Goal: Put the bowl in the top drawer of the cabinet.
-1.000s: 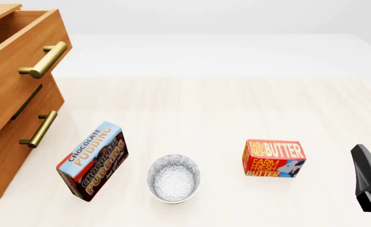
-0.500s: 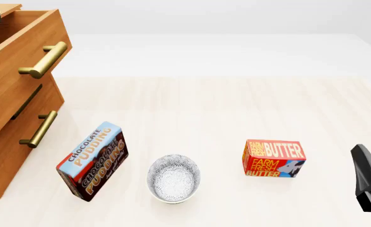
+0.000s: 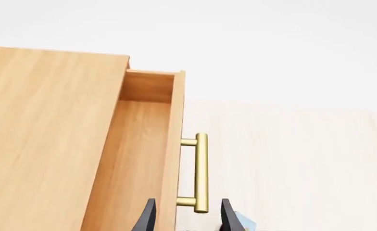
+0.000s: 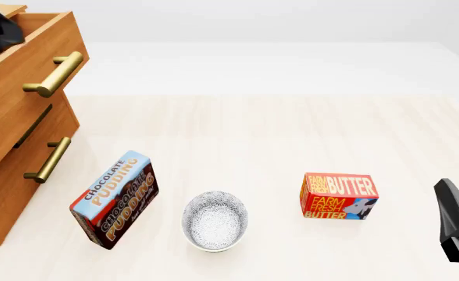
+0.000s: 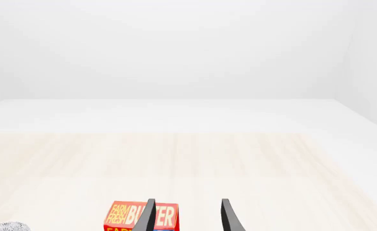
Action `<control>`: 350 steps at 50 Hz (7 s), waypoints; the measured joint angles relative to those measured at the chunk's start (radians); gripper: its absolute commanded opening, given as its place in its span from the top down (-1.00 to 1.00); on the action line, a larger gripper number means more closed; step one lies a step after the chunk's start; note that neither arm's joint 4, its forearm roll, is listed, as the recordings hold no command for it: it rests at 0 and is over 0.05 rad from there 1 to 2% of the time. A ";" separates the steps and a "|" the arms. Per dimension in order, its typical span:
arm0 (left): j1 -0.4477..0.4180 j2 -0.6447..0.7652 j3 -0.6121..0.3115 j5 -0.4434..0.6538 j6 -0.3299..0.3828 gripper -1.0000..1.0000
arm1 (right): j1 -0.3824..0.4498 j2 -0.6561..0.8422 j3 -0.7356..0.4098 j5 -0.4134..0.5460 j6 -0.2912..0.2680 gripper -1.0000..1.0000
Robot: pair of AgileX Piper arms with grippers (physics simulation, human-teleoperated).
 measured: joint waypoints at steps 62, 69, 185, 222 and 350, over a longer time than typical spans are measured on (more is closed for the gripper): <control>-0.019 0.053 0.142 -0.099 -0.078 -1.00 | 0.000 0.000 0.000 0.000 0.000 -1.00; -0.035 0.051 0.144 -0.101 -0.086 -1.00 | 0.000 0.000 0.000 0.000 0.000 -1.00; -0.387 0.063 0.136 -0.110 -0.130 -1.00 | 0.000 0.000 0.000 0.000 0.000 -1.00; -0.402 0.035 0.112 -0.065 -0.121 -1.00 | 0.000 0.000 0.000 0.000 0.000 -1.00; -0.800 -0.064 0.213 -0.276 -0.288 -1.00 | 0.000 0.000 0.000 0.000 0.000 -1.00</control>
